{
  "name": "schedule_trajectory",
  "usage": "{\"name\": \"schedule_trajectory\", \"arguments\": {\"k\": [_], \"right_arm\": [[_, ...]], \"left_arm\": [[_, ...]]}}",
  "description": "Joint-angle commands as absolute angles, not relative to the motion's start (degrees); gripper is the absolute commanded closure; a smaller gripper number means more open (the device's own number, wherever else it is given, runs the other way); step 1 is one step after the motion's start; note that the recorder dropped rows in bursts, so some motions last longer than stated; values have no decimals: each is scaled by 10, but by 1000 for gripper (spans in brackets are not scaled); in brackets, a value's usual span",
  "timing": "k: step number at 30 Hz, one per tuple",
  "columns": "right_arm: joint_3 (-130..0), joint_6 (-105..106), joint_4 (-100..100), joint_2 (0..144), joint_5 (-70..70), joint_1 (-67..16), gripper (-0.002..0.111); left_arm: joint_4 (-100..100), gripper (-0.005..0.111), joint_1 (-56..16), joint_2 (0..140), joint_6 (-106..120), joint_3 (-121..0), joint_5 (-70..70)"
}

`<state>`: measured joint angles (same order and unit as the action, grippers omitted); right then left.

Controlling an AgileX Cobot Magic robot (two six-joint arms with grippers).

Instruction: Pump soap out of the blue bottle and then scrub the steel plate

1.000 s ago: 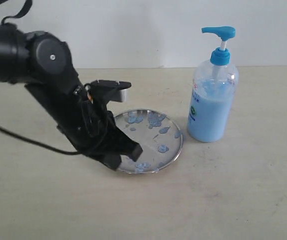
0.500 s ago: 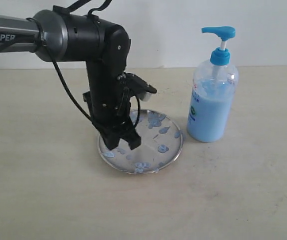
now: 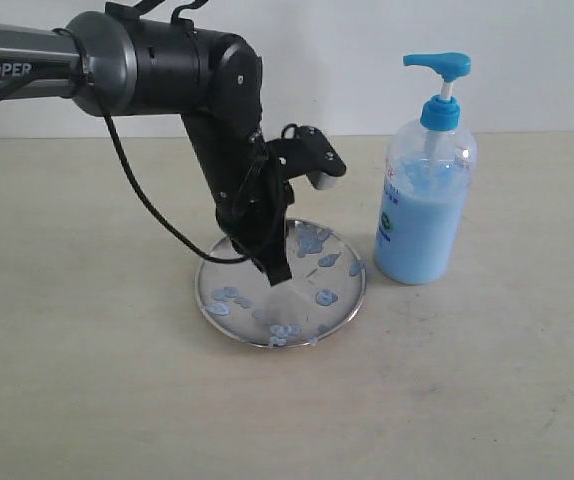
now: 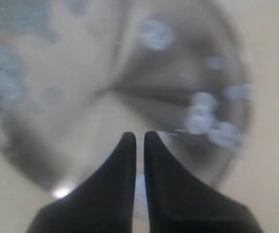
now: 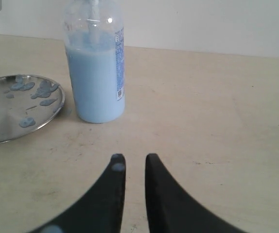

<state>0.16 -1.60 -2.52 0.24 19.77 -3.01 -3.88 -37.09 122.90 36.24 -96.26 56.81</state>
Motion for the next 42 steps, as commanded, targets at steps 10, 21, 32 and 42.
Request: {"name": "schedule_trajectory", "arguments": {"k": [10,21,32,42], "right_arm": [[0,-14,-18,0,195,-29,103],[0,-14,-18,0,195,-29,103],[0,-14,-18,0,195,-29,103],[0,-14,-18,0,195,-29,103]], "left_arm": [[175,102,-346,1230,341,-964,663],[-245,102,-332,1148,372,-911,625],[-261,102,-252,565,323,-373,66],[-251,102,-252,410,314,-180,240]]}}
